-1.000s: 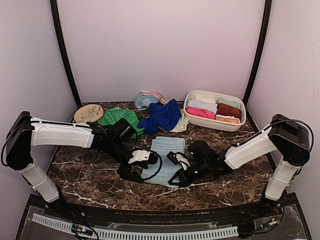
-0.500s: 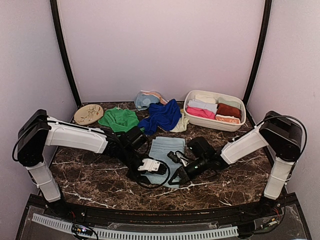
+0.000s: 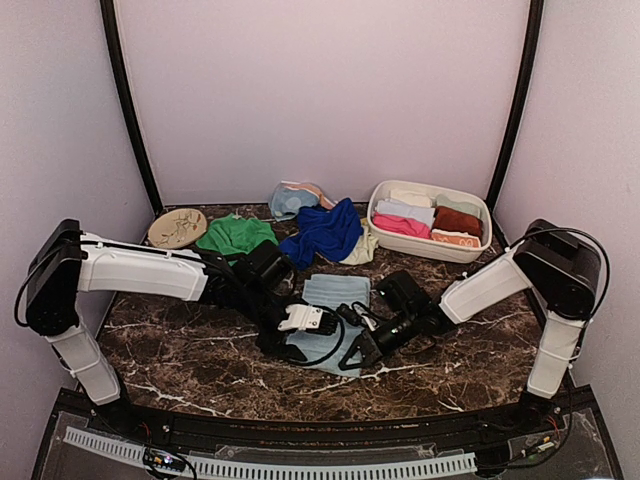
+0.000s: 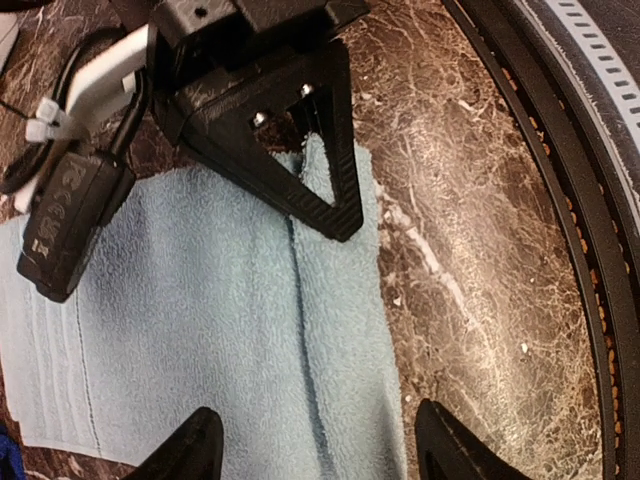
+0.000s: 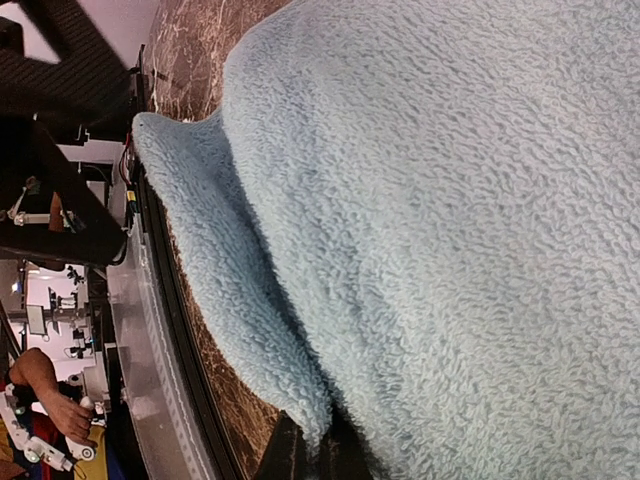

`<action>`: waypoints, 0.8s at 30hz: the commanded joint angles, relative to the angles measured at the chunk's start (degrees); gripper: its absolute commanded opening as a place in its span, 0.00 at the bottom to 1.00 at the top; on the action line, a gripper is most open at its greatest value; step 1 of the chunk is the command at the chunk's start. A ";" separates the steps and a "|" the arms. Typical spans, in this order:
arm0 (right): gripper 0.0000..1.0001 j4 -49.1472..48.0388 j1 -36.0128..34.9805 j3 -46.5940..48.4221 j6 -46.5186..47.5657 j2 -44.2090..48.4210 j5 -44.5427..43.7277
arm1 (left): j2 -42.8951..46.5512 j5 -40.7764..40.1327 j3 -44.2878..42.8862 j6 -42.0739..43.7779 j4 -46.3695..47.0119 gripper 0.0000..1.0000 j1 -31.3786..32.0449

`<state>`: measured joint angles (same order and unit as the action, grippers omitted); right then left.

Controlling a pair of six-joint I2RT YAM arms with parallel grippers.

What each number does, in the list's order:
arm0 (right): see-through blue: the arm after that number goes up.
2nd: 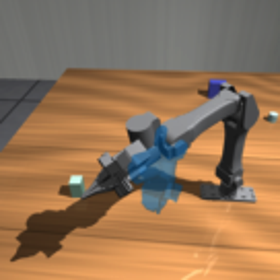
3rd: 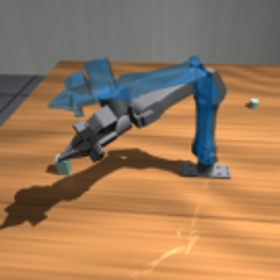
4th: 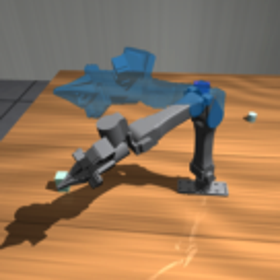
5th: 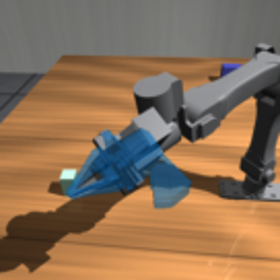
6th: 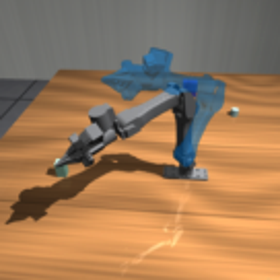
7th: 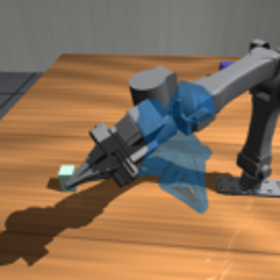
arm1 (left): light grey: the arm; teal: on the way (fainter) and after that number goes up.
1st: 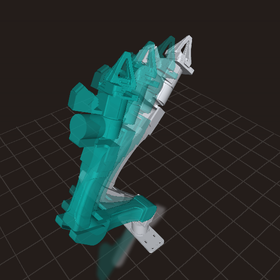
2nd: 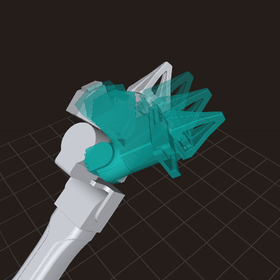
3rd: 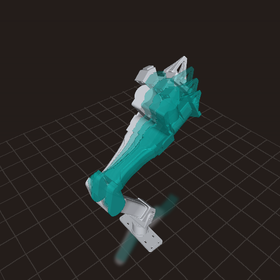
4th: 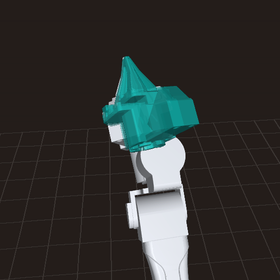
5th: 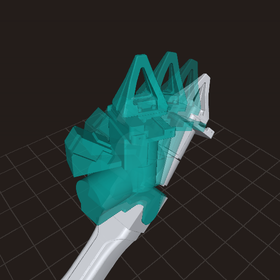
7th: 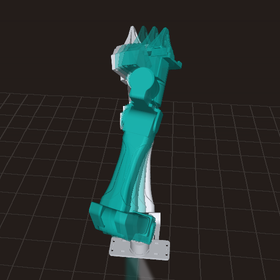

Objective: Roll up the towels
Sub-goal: Roll the towel at the center of the board.

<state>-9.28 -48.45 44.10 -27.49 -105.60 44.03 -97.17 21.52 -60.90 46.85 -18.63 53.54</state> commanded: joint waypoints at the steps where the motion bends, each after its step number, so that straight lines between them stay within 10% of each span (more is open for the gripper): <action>1: 0.00 6.63 1.11 -0.89 0.50 -2.23 -2.21 | 2.43 6.43 -3.05 -1.02 -7.32 0.64 0.28; 24: 0.00 6.58 1.29 -0.72 -0.64 -2.62 -2.29 | -6.02 -1.57 -0.24 0.94 -5.13 0.55 1.30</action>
<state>-7.84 -47.70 44.62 -27.75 -105.93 45.15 -102.41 21.78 -62.78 47.40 -24.16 54.76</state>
